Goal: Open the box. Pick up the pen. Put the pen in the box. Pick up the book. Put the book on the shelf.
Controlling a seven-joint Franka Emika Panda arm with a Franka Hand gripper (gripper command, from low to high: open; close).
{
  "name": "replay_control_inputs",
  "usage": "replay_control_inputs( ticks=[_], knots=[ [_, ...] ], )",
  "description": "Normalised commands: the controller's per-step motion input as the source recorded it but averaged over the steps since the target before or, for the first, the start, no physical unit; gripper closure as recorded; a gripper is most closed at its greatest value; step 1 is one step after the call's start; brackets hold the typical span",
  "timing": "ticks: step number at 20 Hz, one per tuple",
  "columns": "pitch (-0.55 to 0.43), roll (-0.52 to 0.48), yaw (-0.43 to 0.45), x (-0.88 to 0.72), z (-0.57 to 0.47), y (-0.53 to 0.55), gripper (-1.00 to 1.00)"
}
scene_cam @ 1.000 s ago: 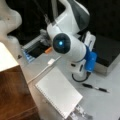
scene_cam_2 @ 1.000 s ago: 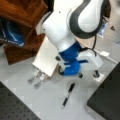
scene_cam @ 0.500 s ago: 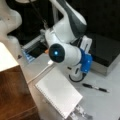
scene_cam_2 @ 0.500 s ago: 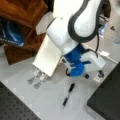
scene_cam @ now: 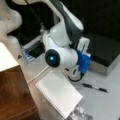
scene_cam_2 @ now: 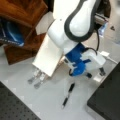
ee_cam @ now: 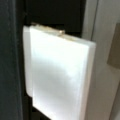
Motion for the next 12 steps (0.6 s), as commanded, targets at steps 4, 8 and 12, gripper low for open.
replay_control_inputs(
  ticks=[4,8,12],
  knots=[
    [-0.081,0.212,-0.180,-0.08,0.00,0.12,-1.00],
    [-0.087,0.166,-0.172,-0.07,-0.04,0.12,-1.00],
    [-0.092,0.156,-0.164,-0.08,-0.05,0.12,-1.00]
  ],
)
